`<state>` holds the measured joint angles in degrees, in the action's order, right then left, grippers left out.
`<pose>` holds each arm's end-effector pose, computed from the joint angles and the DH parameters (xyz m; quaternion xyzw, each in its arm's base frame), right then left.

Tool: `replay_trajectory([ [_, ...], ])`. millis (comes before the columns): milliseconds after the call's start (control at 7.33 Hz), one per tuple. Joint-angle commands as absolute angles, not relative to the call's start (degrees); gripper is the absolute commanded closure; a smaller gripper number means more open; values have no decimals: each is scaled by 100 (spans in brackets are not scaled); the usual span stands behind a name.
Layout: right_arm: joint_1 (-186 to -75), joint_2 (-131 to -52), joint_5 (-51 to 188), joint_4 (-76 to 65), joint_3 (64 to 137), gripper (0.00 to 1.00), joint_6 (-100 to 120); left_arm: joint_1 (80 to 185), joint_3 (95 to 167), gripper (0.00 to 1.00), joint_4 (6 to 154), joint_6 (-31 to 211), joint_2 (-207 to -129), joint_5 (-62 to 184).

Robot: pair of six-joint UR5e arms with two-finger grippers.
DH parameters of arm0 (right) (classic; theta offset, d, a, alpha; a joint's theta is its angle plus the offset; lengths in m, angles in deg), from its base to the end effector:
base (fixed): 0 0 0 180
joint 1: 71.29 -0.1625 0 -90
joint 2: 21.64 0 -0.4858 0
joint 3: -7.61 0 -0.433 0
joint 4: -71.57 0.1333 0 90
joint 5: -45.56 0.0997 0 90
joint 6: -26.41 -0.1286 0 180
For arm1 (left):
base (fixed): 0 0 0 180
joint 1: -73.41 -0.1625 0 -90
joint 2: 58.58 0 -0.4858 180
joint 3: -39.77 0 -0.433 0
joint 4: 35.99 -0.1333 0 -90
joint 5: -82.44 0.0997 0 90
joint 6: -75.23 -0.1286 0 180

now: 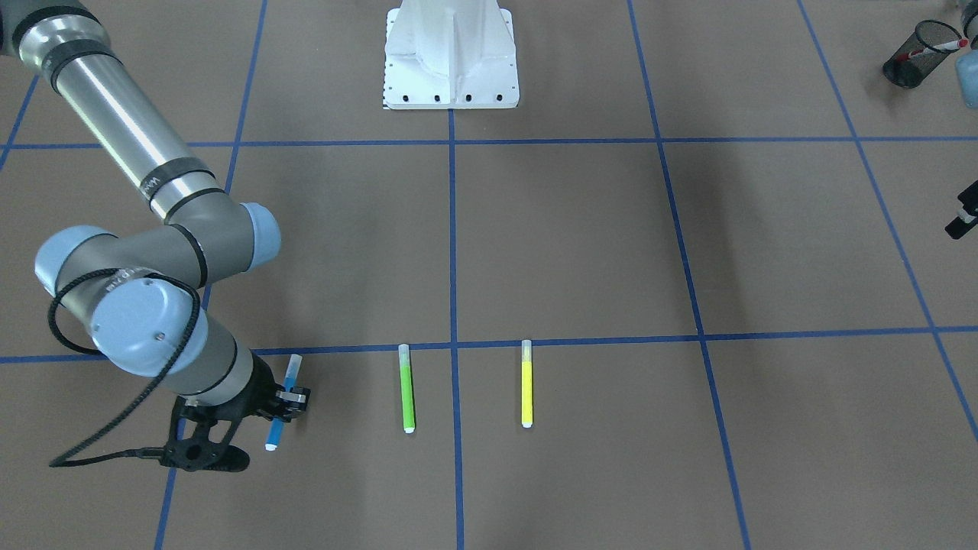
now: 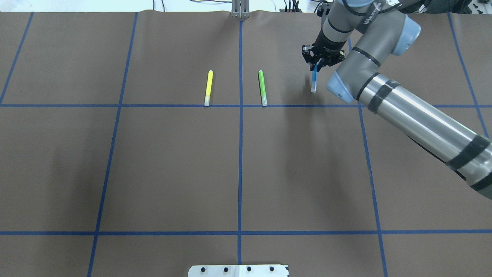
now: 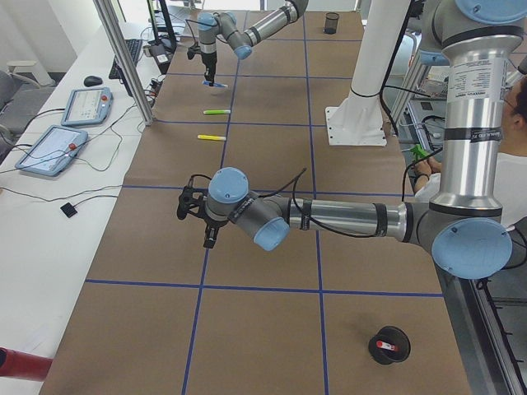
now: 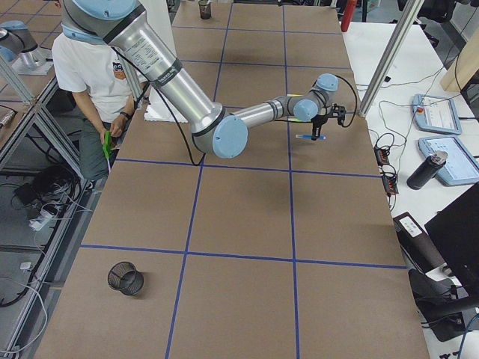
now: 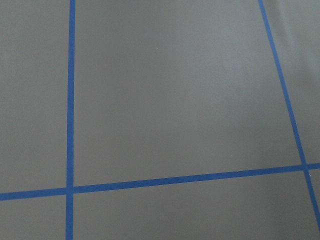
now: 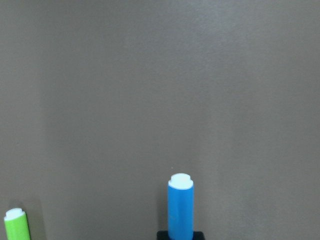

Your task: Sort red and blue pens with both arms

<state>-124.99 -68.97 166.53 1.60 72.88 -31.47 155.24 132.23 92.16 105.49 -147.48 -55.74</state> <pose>-0.4714 -0.7551 0.4119 0.0285 -0.4015 0.0853 0.9114 0.0418 -0.5547 0.6407 0.1649 0.4643 -0.0292 0.8697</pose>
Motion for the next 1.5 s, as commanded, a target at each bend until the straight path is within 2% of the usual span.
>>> replay_trajectory([
  [0,-12867,-8380,16097,47,9006,100,-3107,15523,13232,1,9215,10599,-14718,-5573],
  [136,-13008,-9100,16000,73,9692,100,-3020,15523,13232,1,9215,10599,-14709,-5581],
  [545,-13841,-11087,15937,231,11118,100,-1678,15523,13232,1,9215,10608,-14709,-5590],
  [682,-14140,-11868,15955,867,11314,100,-1517,15515,13214,1,9215,10608,-14709,-5590],
  [818,-14448,-12555,16016,1865,11194,100,-1368,15506,13188,1,9206,10608,-14709,-5590],
  [1364,-15819,-14849,16175,4459,11352,100,-849,15506,13214,1,9215,10617,-14709,-5625],
])
